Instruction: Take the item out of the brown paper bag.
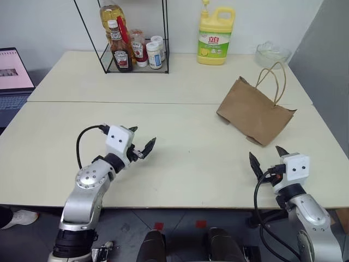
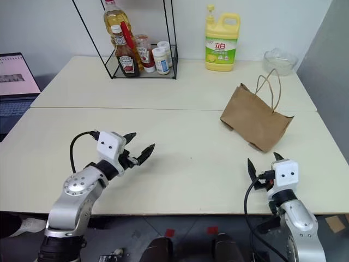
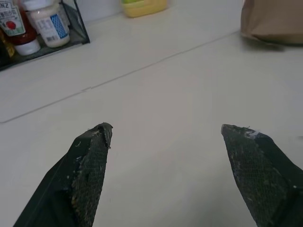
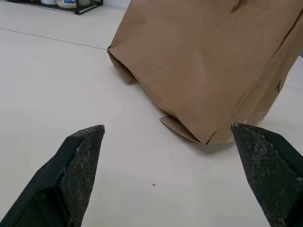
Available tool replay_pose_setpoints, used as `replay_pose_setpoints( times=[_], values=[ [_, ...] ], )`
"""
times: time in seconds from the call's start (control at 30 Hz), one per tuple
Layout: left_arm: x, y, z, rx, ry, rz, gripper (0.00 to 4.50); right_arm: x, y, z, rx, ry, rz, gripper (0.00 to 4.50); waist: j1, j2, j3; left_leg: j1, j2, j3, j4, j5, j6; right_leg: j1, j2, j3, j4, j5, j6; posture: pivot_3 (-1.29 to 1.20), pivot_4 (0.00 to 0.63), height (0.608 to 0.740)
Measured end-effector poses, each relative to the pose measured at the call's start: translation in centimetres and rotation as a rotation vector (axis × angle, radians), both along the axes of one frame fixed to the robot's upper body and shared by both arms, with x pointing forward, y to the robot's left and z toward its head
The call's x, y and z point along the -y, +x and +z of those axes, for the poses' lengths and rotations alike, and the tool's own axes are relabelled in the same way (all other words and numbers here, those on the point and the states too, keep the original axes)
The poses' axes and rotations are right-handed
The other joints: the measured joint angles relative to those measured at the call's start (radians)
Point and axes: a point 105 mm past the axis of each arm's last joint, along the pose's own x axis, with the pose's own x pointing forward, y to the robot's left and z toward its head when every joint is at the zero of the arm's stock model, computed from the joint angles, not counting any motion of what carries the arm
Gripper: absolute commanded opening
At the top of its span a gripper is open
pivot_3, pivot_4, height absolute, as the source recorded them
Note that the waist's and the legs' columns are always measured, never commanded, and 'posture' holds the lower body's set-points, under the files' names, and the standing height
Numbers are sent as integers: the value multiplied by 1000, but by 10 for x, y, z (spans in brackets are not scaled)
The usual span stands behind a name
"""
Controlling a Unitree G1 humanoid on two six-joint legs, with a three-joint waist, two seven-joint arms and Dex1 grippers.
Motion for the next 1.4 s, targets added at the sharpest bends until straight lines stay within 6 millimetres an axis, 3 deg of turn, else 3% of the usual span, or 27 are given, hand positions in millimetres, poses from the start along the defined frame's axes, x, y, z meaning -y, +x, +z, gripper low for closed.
replay_pose_setpoints(
  times=[0.2,0.37,0.47,0.6,0.8,0.93,1.4],
  values=[
    [14,3,36,30,3,-182,3925,-10,-5,55,125,-79,81,4500,0,0,0,0,0,-1,1,0,0,1,0,-1,0,0,0,0,150,740],
    [37,0,53,32,39,-346,3925,-4,2,81,147,-62,67,4500,0,0,0,0,0,-1,1,0,0,1,0,-1,0,0,0,0,150,740],
    [46,-3,62,25,65,-425,3925,7,8,91,115,-44,31,4500,0,0,0,-1,0,-1,1,0,0,1,0,-1,-1,0,0,0,150,740],
    [54,-4,70,20,62,-475,3925,15,17,90,26,-21,31,4500,-1,0,0,-1,0,-1,1,0,0,1,0,-1,0,0,0,0,150,740],
    [62,-8,75,3,72,-519,3925,38,39,90,-76,-6,10,4500,-1,-1,0,-1,0,-1,1,0,0,1,0,-1,-1,0,0,0,150,740],
    [73,-18,85,6,81,-574,3925,52,59,101,-109,2,24,4500,-1,-1,1,-1,0,-1,2,0,0,1,0,-1,-1,0,0,0,150,740],
    [75,-17,92,0,67,-593,3925,40,117,152,-71,49,116,4500,-3,0,1,-2,0,-1,1,0,1,-1,0,-1,-2,0,0,0,150,740]
  ],
)
